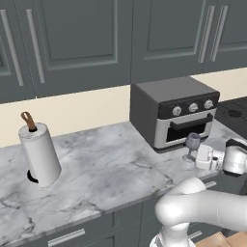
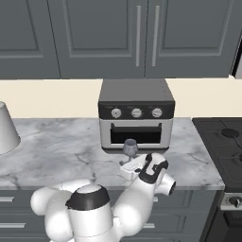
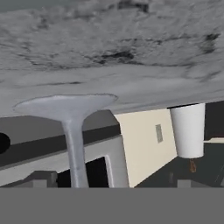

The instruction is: Retrieve the wine glasses from the counter and place one next to each plate.

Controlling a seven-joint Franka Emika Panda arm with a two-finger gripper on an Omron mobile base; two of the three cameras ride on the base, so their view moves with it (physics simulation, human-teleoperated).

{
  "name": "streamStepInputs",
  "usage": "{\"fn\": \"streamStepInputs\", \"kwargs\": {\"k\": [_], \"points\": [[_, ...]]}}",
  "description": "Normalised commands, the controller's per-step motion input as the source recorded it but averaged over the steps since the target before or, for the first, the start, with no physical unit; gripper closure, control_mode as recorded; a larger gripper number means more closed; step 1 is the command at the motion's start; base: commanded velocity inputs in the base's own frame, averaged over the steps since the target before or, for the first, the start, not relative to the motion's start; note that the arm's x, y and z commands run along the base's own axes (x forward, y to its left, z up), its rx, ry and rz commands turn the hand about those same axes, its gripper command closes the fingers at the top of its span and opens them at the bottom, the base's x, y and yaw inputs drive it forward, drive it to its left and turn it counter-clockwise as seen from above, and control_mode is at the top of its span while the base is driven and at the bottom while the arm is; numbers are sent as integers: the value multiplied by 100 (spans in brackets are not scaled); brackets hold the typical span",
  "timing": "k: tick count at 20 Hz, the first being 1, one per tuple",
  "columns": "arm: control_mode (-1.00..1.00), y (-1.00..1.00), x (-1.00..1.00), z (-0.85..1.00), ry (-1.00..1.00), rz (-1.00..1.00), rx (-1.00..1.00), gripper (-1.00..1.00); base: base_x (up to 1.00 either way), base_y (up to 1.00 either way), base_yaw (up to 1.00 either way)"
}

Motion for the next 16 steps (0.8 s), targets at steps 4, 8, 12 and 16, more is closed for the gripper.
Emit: {"fn": "streamStepInputs", "kwargs": {"k": [4, 8, 12, 16], "points": [[-100, -7, 10, -2, 10, -3, 0, -100, 0, 0, 0], [-100, -26, 0, -1, 19, -4, 0, -100, 0, 0, 0], [-100, -4, 17, 0, 8, -4, 0, -100, 0, 0, 0], [-100, 15, 4, 0, 0, -1, 0, -100, 0, 0, 0]]}}
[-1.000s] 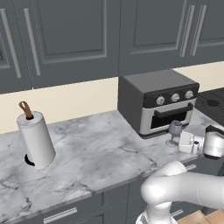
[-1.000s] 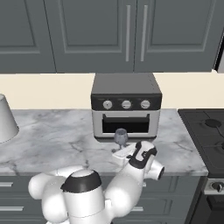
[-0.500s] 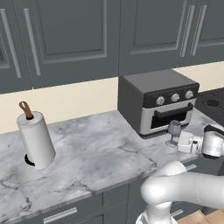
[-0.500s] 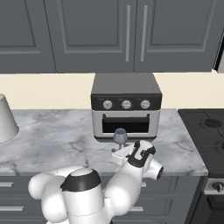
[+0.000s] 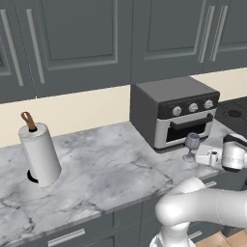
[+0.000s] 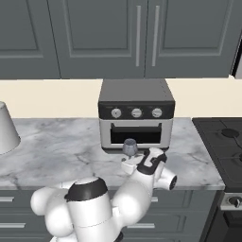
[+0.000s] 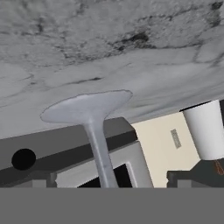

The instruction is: Retrieve the wine glasses from the counter and place one next to each plate.

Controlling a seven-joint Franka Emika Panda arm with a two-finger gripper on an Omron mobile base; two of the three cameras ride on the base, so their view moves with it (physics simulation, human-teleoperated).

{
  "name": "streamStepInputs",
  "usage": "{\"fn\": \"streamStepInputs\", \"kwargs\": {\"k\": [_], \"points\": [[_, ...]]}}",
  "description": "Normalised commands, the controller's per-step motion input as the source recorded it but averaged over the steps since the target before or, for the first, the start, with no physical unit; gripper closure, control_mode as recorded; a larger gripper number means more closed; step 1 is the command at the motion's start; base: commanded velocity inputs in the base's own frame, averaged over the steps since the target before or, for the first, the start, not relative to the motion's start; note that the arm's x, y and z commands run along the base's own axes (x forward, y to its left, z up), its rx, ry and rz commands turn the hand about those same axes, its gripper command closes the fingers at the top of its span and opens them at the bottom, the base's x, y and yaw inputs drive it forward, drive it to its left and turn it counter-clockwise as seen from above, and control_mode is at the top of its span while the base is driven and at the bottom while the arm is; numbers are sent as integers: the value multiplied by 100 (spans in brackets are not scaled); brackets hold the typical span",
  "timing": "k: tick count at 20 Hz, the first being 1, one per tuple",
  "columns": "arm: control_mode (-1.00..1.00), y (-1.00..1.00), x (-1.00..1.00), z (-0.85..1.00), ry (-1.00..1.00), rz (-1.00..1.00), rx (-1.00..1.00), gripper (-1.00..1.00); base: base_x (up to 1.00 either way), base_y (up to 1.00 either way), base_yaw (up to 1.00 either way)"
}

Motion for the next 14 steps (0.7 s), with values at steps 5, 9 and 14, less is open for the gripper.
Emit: {"fn": "streamStepInputs", "kwargs": {"k": [5, 9, 14], "points": [[-100, 2, 11, 0, 0, 0, 0, -100, 0, 0, 0], [-100, 0, 23, 0, 1, 0, 0, -100, 0, 0, 0], [-100, 0, 7, 0, 0, 0, 0, 100, 0, 0, 0]]}}
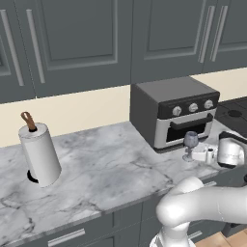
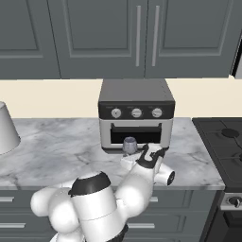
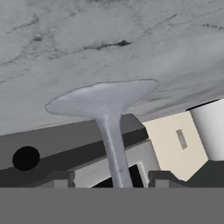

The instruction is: Retrieve the wine glasses from the counter and place one next to each plate.

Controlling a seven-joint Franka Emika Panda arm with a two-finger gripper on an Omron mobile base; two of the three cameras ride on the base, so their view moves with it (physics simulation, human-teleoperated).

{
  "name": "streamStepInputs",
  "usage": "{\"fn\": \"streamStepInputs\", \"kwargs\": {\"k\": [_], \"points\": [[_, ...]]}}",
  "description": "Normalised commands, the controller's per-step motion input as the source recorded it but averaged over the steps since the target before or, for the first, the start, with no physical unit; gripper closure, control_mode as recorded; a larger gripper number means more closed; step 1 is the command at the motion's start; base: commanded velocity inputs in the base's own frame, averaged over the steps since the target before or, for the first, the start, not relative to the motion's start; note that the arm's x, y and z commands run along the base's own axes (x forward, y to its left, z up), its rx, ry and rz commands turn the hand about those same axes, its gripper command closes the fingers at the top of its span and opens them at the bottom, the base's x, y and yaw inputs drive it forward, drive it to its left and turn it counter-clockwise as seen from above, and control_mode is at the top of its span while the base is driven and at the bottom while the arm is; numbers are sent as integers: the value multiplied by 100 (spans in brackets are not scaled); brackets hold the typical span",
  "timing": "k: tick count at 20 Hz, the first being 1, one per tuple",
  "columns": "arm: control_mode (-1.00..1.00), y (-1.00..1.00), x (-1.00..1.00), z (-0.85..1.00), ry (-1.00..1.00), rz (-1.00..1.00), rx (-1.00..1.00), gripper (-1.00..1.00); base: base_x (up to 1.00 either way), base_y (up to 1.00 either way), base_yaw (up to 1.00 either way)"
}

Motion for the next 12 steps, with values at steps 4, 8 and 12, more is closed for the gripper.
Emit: {"fn": "streamStepInputs", "kwargs": {"k": [4, 8, 12], "points": [[-100, 0, -10, 31, -10, 0, 0, 100, 0, 0, 0], [-100, 4, -40, 95, -55, 0, -15, 100, 0, 0, 0], [-100, 0, -46, 100, -45, 0, -9, 100, 0, 0, 0]]}}
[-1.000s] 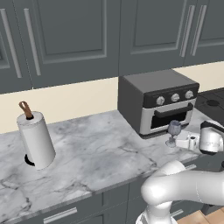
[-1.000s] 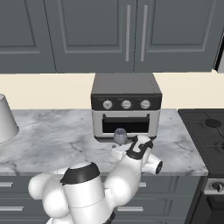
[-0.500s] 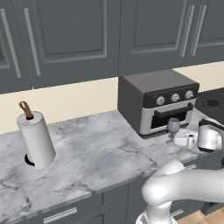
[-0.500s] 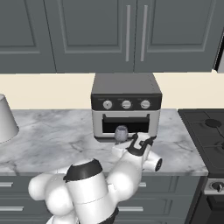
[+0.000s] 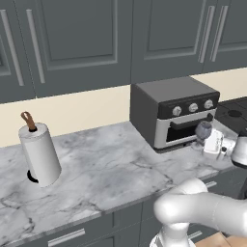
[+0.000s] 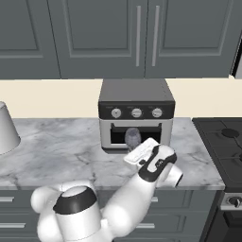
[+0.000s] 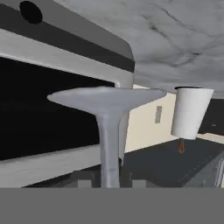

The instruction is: Retrieve the wine glasses from the counter and place one next to each plate.

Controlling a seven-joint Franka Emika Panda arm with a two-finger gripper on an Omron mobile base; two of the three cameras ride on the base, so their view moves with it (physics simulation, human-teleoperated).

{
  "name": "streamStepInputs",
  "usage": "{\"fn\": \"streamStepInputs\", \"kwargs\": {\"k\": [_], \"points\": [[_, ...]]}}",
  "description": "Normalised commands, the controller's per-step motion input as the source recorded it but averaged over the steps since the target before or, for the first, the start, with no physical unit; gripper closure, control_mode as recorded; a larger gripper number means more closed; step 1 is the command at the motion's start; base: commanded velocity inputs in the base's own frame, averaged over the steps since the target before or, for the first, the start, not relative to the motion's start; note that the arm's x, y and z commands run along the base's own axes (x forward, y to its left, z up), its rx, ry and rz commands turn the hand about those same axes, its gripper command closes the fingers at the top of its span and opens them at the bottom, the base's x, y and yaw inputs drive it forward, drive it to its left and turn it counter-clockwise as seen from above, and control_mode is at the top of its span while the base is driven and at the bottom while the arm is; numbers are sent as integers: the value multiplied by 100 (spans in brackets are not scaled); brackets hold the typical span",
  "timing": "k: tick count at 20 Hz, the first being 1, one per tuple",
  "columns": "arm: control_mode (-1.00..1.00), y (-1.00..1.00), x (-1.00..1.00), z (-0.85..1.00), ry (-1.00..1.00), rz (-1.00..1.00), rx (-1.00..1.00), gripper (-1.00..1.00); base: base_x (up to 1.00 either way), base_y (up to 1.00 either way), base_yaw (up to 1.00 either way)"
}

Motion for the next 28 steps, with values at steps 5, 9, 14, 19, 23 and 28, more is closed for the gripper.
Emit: {"fn": "streamStepInputs", "kwargs": {"k": [5, 9, 14, 19, 23, 28], "points": [[-100, 1, -33, 100, -20, 0, 0, 100, 0, 0, 0], [-100, 5, -44, 100, -1, 0, 1, 100, 0, 0, 0], [-100, 29, -80, 100, 0, 0, 0, 100, 0, 0, 0], [100, 48, -71, 63, -4, 0, 0, 100, -17, 17, 0], [100, 0, 0, 0, 0, 0, 0, 100, -64, 96, 0], [100, 0, 0, 0, 0, 0, 0, 100, -41, 100, 10]]}}
